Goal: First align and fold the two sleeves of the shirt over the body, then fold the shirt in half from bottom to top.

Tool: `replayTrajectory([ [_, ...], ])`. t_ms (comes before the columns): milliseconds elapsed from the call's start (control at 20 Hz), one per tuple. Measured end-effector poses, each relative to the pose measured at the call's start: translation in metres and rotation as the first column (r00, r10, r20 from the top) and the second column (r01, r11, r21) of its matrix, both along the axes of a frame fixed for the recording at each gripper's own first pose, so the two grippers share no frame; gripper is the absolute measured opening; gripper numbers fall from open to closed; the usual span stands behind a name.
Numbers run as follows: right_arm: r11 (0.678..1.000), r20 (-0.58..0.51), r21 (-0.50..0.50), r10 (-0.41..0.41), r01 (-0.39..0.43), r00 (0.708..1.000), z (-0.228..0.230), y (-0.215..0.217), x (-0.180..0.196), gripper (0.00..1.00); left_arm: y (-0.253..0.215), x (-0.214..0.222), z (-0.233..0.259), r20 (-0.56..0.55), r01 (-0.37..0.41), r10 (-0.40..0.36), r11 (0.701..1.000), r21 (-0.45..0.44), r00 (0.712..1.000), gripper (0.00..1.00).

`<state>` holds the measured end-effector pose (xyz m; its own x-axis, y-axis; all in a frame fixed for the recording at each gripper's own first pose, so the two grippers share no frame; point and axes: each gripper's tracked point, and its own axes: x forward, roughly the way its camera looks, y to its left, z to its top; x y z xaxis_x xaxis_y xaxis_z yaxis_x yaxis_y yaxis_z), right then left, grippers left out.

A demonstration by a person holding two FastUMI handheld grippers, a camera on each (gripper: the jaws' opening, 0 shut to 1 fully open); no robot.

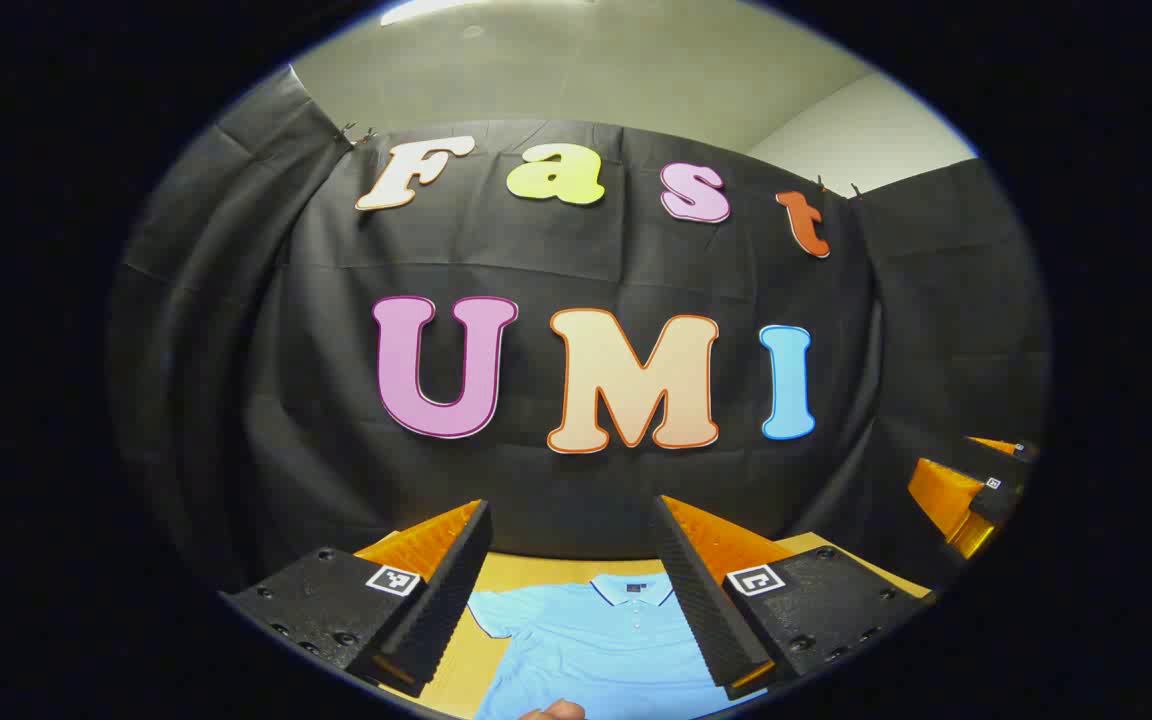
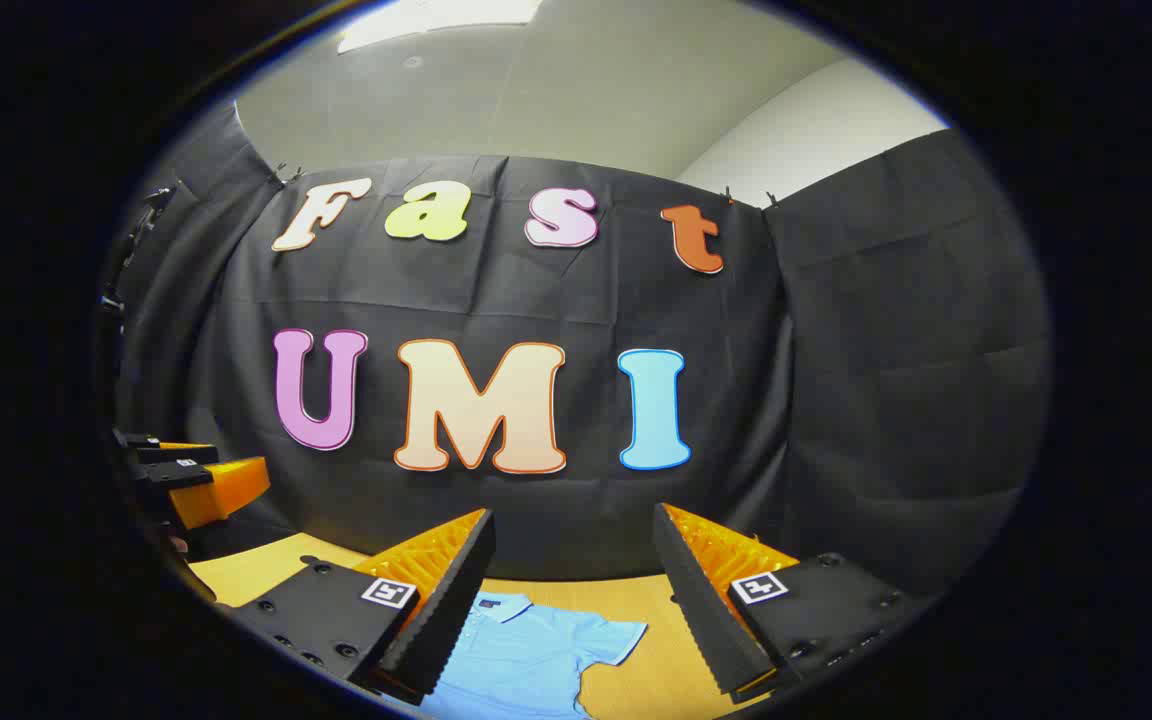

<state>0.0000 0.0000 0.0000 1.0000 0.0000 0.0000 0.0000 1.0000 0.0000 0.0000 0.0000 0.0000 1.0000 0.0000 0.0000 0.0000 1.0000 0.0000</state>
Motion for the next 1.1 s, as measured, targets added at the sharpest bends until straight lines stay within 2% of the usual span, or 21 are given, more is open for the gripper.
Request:
replayTrajectory([
  [400,1.000,-0.031,0.000,0.016,-0.016,0.999,-0.011,0.007,-0.002,0.99,0.008,-0.002,-0.003,-0.011,-0.007,0.007,1.000,0.013,1.000,0.95],
  [650,1.000,-0.030,-0.009,0.020,-0.021,0.999,-0.010,0.004,-0.001,0.96,0.006,-0.004,0.000,0.001,-0.007,0.007,1.000,0.007,1.000,0.95],
  [700,1.000,-0.032,-0.010,0.019,-0.020,0.999,-0.010,0.003,-0.001,0.99,0.004,-0.003,0.001,0.002,-0.006,0.006,1.000,0.008,1.000,0.95],
  [850,1.000,-0.026,-0.012,0.022,-0.022,0.999,-0.010,-0.001,0.000,0.99,0.001,-0.005,0.003,0.013,-0.005,0.005,1.000,0.012,1.000,0.95],
  [1100,0.998,-0.015,-0.003,0.058,-0.058,0.998,-0.009,-0.006,0.020,0.98,-0.008,-0.003,0.000,0.015,-0.021,0.022,1.000,-0.022,1.000,0.94],
])
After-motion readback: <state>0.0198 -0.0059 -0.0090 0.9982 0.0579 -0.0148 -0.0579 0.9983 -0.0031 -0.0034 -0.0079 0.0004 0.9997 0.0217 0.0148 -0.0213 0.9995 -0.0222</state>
